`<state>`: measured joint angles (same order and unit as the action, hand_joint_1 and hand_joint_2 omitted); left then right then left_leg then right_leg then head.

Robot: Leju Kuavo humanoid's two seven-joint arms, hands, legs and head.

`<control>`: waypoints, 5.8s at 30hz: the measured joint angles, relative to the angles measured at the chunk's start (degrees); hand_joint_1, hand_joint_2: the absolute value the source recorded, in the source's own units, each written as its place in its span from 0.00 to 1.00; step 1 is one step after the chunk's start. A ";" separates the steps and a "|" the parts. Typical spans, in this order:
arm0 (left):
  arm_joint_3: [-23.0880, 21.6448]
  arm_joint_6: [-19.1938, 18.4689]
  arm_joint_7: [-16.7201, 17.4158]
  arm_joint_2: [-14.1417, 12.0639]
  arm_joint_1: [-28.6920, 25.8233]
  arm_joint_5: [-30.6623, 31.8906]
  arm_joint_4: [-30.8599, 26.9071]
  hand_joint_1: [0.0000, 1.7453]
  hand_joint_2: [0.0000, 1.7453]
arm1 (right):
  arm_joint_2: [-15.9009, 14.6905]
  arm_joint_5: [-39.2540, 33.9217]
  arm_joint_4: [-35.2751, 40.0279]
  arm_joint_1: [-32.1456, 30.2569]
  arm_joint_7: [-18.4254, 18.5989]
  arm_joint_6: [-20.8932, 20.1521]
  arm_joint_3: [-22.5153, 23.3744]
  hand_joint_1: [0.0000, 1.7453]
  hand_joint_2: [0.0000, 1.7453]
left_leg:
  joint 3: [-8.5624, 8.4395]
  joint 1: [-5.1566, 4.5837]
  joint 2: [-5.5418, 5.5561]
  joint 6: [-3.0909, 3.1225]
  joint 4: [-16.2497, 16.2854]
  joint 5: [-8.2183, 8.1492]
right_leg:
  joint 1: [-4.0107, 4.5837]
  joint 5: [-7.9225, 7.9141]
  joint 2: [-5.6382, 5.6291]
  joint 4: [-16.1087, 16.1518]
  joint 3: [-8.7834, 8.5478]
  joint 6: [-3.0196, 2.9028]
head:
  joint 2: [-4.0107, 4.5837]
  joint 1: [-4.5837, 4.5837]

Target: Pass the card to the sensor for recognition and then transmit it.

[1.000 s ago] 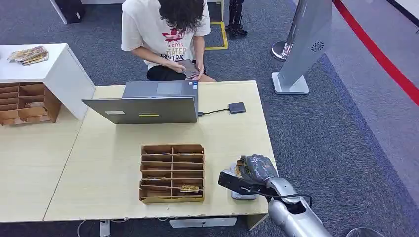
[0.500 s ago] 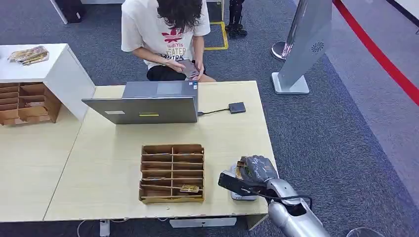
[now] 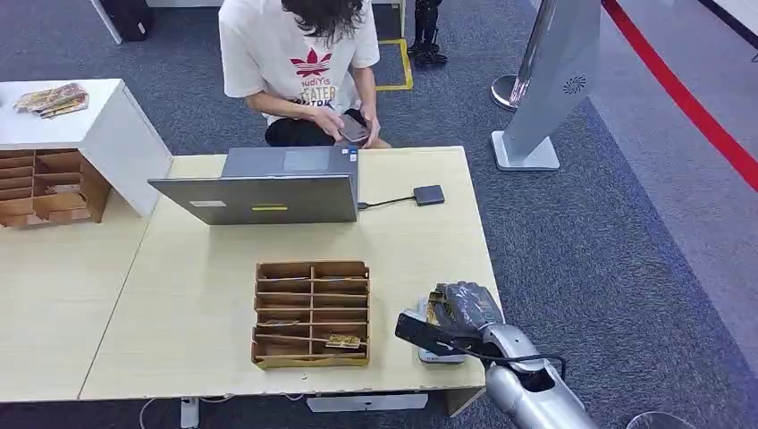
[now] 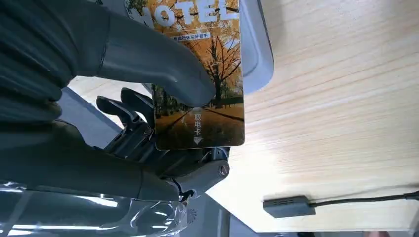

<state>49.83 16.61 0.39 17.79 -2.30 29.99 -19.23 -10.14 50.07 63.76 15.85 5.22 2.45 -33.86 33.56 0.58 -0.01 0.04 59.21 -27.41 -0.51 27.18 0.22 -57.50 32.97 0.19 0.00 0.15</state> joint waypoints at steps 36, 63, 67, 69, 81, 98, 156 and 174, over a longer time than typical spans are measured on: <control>-8.53 6.56 -6.43 0.22 0.75 -21.62 1.99 0.00 0.00 | 11.56 -2.10 24.61 -15.50 -14.86 30.29 15.26 1.00 1.00 | 0.29 0.01 0.11 -0.04 -0.01 -0.10 | 0.00 0.11 0.08 0.00 0.21 0.08 | 0.00 0.00; -23.06 2.93 -1.20 -0.61 -2.11 -17.09 -3.28 0.00 0.00 | 16.76 9.07 1.02 18.04 -6.01 25.46 8.83 1.00 1.00 | 0.25 0.02 0.08 -0.06 0.01 0.02 | 0.00 0.05 0.02 -0.05 0.20 0.04 | 0.00 -0.02; -23.06 2.73 -1.86 -0.79 -1.49 -16.09 -2.18 0.00 0.00 | 16.85 11.91 -5.51 22.39 -4.72 26.34 9.05 1.00 1.00 | 0.26 0.01 0.08 -0.06 0.01 0.01 | 0.00 0.05 0.02 -0.04 0.21 0.04 | 0.00 -0.02; -23.06 2.60 -2.01 -0.90 -1.30 -15.71 -1.75 0.00 0.00 | 16.85 13.57 -7.90 23.83 -3.68 26.86 9.26 1.00 1.00 | 0.26 0.01 0.08 -0.06 0.01 0.01 | 0.00 0.05 0.02 -0.04 0.21 0.04 | 0.00 -0.02; -23.04 2.34 -2.43 -1.07 -1.30 -14.10 -1.03 0.00 0.00 | 16.83 22.97 -18.92 30.60 1.51 27.76 10.34 1.00 1.00 | 0.26 0.02 0.07 -0.06 0.02 0.00 | 0.00 0.05 0.01 -0.04 0.22 0.04 | 0.00 -0.02; -22.69 1.73 -1.22 -0.61 -1.87 -12.48 -1.51 0.00 0.00 | 17.31 27.93 -23.37 32.80 2.34 27.76 9.68 1.00 1.00 | 0.28 0.02 0.10 -0.06 0.02 0.00 | 0.00 0.05 0.04 -0.04 0.22 0.04 | 0.00 -0.02; -46.32 15.08 11.34 0.46 -18.04 -39.41 -30.05 0.00 0.00 | 17.38 -12.24 26.64 -10.31 -12.87 18.19 -0.02 0.94 1.00 | 0.32 0.03 0.09 0.02 0.00 -0.24 | 0.03 0.26 0.04 0.00 0.25 0.00 | 0.00 0.02; -51.13 6.81 13.64 0.00 -18.93 -27.29 -32.37 0.00 0.00 | 15.80 -13.22 28.37 -12.58 -13.62 14.95 -1.36 0.08 1.00 | 0.33 0.02 0.09 0.02 -0.01 -0.24 | 0.02 0.26 0.04 0.00 0.24 0.00 | 0.00 0.00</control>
<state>-1.29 23.43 14.03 17.79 -21.23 2.70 -51.61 5.66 36.85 92.13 3.28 -8.39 17.40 -35.21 33.89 0.60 0.07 0.06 59.20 -27.65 -0.50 27.45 0.26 -57.50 33.21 0.19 0.00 0.15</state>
